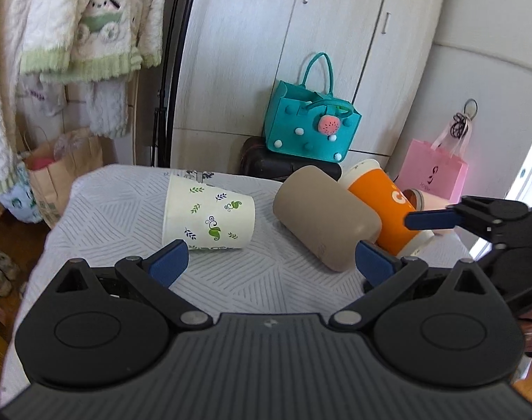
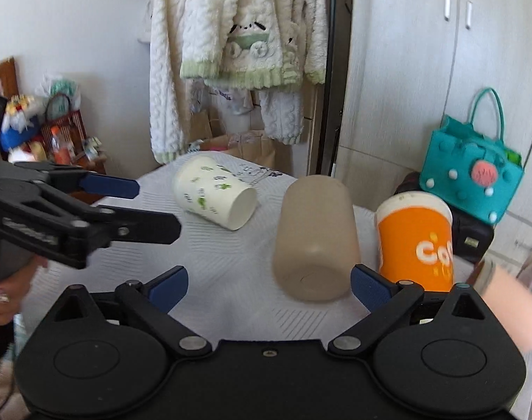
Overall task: Flip cup upright
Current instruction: 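Move the right gripper to the tipped tan cup and close on its base, then rotate the right gripper to swing the tan cup's opening upward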
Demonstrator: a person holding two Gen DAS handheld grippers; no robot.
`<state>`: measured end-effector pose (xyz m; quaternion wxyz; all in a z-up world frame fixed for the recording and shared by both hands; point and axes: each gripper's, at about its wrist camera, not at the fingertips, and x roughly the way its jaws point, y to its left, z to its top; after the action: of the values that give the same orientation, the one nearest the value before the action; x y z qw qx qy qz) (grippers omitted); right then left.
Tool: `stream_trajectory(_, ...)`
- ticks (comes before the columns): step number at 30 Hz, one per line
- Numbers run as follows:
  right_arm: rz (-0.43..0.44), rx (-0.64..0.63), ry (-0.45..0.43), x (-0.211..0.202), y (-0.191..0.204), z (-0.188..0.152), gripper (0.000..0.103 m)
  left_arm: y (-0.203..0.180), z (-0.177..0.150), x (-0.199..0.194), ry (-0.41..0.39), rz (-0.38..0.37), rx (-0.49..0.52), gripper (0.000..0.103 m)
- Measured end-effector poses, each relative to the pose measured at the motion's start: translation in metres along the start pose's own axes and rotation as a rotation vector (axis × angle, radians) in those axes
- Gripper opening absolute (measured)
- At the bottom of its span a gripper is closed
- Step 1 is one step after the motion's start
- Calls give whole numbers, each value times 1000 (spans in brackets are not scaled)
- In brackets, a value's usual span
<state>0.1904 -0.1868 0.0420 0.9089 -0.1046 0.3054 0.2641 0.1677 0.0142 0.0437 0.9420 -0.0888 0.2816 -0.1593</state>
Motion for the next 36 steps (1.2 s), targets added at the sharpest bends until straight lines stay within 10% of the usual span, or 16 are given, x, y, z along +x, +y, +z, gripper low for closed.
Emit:
stream_trajectory(18, -47, -59, 138, 78, -27, 29, 85, 24, 10, 45, 97, -51, -132, 103)
stream_trajectory(36, -88, -103, 80, 43, 3, 18, 83, 19, -5, 27, 129, -62, -133, 103)
